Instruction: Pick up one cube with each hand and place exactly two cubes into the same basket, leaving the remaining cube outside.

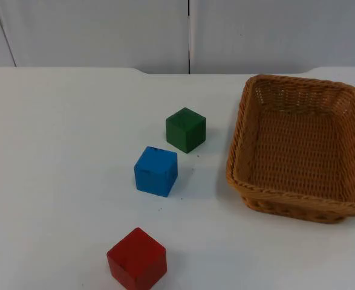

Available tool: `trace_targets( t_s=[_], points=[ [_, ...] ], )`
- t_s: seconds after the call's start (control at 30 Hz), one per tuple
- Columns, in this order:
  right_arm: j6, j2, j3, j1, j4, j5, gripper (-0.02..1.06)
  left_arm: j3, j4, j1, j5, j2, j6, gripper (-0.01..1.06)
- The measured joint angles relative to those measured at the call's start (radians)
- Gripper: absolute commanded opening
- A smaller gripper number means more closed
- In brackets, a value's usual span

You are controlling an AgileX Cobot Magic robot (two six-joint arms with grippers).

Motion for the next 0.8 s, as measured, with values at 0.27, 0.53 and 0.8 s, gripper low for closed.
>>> trace_targets(
  t_s=[0.27,0.53,0.8],
  points=[
    [0.0,0.004,-0.035,0.0,0.0,-0.059,1.05,-0.034,-0.015,0.0,-0.033,0.0,0.0,1.05],
    [-0.007,0.114,-0.044,0.0,0.0,-0.115,1.05,-0.042,-0.017,0.0,-0.057,0.03,0.0,1.05],
    [-0.016,0.258,-0.052,0.0,0.002,-0.205,1.05,-0.042,-0.039,0.0,-0.104,0.081,0.0,1.05]
  ],
)
